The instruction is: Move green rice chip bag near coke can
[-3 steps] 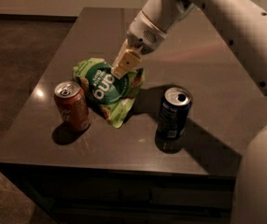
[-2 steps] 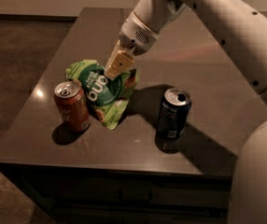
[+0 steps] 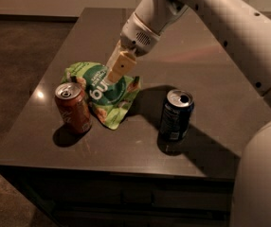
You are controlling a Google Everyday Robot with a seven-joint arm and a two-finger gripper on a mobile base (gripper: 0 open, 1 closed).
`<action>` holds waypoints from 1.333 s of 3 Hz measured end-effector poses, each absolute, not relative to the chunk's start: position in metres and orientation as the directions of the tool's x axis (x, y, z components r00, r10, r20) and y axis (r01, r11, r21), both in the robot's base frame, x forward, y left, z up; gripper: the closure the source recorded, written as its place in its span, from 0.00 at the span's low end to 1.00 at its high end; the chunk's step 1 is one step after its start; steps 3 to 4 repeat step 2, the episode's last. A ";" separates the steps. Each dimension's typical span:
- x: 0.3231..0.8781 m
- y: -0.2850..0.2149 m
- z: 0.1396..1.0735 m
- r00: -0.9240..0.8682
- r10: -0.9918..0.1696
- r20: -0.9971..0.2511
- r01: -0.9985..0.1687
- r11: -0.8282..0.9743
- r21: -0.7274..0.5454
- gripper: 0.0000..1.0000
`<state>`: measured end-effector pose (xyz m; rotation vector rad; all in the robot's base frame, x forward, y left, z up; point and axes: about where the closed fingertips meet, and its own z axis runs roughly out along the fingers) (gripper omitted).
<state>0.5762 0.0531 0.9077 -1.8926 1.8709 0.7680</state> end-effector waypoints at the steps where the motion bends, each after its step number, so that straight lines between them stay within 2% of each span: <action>1: 0.577 0.056 0.907 -0.029 -0.789 -0.614 -0.992 -0.050 0.112 0.00; 4: 0.577 0.056 0.907 -0.029 -0.789 -0.614 -0.993 -0.050 0.111 0.00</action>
Offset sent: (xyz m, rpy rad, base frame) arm 0.0011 0.0026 -0.0009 0.0032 -0.0018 -0.0007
